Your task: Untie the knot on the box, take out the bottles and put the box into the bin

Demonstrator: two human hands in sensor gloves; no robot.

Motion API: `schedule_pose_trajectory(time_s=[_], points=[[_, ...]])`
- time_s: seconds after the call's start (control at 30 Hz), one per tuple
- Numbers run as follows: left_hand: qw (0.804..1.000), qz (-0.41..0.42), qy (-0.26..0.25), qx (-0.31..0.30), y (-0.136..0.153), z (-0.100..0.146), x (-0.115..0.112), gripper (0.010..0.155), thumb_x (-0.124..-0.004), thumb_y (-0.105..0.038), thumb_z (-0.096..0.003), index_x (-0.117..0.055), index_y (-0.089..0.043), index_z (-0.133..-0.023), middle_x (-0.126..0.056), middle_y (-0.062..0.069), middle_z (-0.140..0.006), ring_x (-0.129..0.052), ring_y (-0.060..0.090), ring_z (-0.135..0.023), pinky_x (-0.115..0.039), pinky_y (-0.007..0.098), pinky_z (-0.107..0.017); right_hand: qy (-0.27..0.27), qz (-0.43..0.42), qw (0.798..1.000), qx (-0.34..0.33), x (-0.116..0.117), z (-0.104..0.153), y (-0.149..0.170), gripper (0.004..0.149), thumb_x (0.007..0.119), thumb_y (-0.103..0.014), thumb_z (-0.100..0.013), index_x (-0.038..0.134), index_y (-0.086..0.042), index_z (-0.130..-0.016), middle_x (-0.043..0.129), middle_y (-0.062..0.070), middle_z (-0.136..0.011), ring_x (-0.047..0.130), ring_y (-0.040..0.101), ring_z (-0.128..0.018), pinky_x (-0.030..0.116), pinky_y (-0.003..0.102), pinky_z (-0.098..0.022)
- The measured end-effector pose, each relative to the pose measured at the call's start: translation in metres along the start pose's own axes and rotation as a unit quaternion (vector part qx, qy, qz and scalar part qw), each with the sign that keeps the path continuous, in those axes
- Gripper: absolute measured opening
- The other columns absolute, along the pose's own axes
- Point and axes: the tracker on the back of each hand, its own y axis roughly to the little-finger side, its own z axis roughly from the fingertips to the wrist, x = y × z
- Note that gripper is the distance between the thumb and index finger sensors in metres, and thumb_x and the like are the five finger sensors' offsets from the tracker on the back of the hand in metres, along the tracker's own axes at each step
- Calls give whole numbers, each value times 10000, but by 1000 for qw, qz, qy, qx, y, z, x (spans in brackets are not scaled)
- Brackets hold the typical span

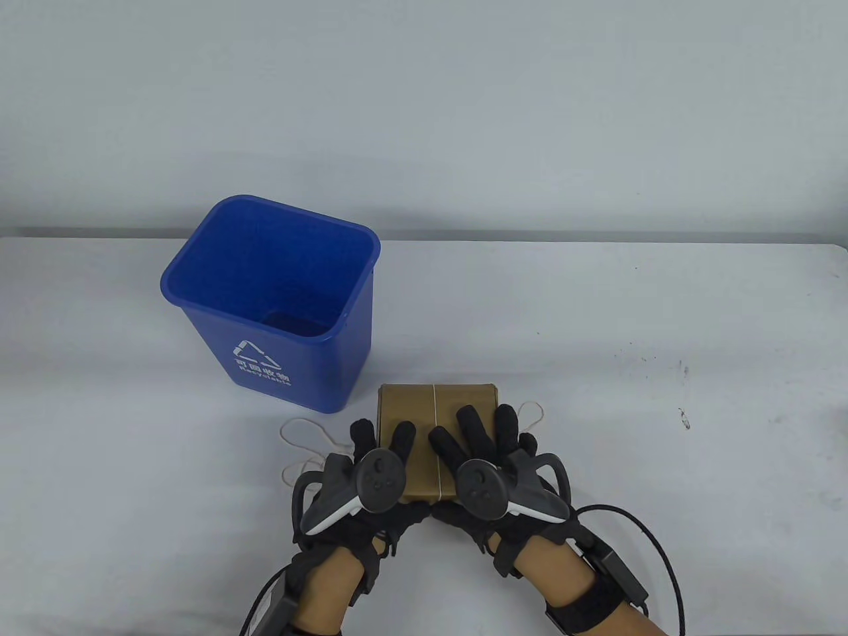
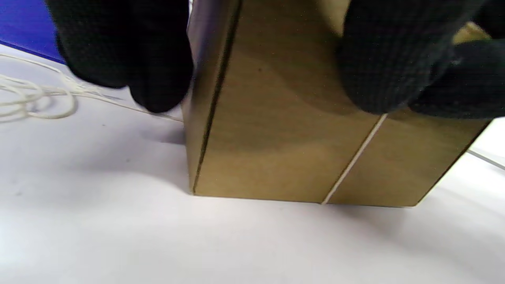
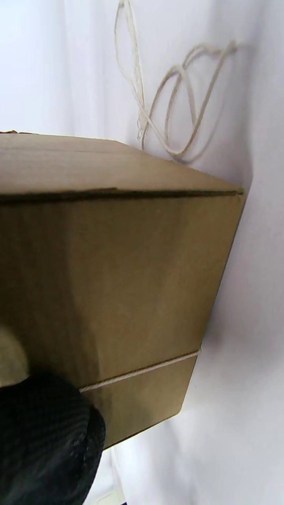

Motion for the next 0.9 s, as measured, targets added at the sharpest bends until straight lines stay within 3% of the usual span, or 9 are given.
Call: schedule_pose_trajectory(time_s=[0.07, 0.27, 0.57, 0.9], points=[[1000, 4, -2, -3, 1, 0, 0, 1079, -841, -634, -424, -19, -339, -1058, -383, 379, -1045, -991, 440, -759, -806, 592, -588, 10, -6, 1000, -14, 1, -1, 2, 932, 752, -620, -442, 156, -292, -1078, 5, 159, -1114, 82, 736, -891, 397, 798, -601], [998, 19, -44, -33, 3, 1, -2, 1081, -862, -609, -409, -77, -300, -1085, -431, 396, -1016, -969, 463, -669, -786, 599, -550, 43, -7, 998, -35, 1, -1, 3, 915, 762, -608, -432, 219, -266, -1085, 74, 185, -1123, 131, 755, -885, 496, 708, -617], [993, 34, -98, -60, 0, 9, 8, 1027, -857, -555, -424, -185, -204, -1118, -461, 391, -1013, -975, 468, -590, -804, 576, -490, 90, -95, 990, -46, -6, 0, 16, 833, 725, -615, -431, 374, -243, -1088, 216, 203, -1137, 197, 776, -876, 546, 739, -565], [992, 40, -110, -53, -4, 11, 9, 962, -837, -512, -442, -252, -182, -1130, -445, 412, -1011, -953, 504, -587, -784, 599, -484, 153, -91, 983, -53, -6, 4, 9, 692, 707, -592, -448, 473, -278, -1018, 368, 153, -1120, 285, 708, -929, 552, 772, -523]])
